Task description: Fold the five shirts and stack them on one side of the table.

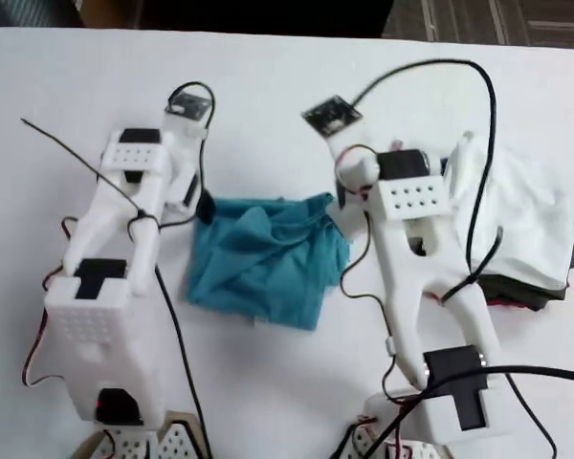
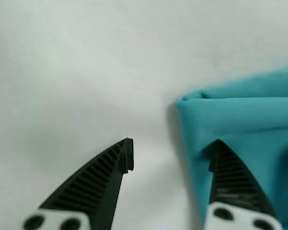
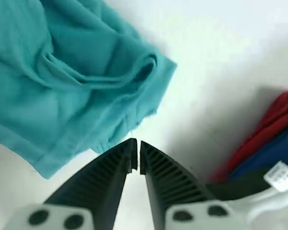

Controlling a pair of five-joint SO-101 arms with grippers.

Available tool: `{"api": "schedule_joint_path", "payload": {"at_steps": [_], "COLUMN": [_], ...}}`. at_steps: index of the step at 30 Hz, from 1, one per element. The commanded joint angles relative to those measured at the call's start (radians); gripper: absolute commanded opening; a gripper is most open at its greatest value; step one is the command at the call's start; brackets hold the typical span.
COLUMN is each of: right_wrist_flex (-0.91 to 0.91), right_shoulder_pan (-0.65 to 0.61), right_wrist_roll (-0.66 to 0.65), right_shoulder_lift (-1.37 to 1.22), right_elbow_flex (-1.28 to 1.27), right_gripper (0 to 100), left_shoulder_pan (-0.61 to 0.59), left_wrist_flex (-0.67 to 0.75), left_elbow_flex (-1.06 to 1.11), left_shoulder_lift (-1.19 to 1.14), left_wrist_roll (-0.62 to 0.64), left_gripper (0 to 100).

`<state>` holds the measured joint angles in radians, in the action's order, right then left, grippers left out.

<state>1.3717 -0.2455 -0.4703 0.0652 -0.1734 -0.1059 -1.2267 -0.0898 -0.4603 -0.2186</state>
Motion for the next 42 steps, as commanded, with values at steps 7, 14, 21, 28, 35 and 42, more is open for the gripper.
{"api": "schedule_joint_path", "payload": {"at_steps": [7,14,21,28,35,42], "right_wrist_flex": [-0.036,-0.041,-0.051,0.022,0.165,0.300], "right_shoulder_pan": [-0.209,-0.346,-0.354,-0.338,-0.343,-0.338], "right_wrist_roll": [-0.002,-0.160,-0.181,-0.173,-0.180,-0.180], "right_shoulder_lift": [-0.140,-0.329,-0.478,-0.467,-0.309,-0.228], "right_elbow_flex": [0.198,0.285,0.319,0.371,0.364,0.313], "right_gripper": [2.4,9.4,13.9,2.6,2.1,2.2], "left_shoulder_pan": [-0.284,-0.485,-0.608,-0.621,-0.618,-0.618], "left_wrist_flex": [-0.290,-0.379,-0.382,-0.377,-0.356,-0.348], "left_elbow_flex": [-0.331,-0.360,-0.358,-0.358,-0.358,-0.358], "left_shoulder_lift": [0.072,0.069,0.068,0.064,0.061,0.061], "left_wrist_roll": [-0.002,-0.011,-0.095,-0.126,-0.126,-0.123], "left_gripper": [27,27,27,27,27,27]}}
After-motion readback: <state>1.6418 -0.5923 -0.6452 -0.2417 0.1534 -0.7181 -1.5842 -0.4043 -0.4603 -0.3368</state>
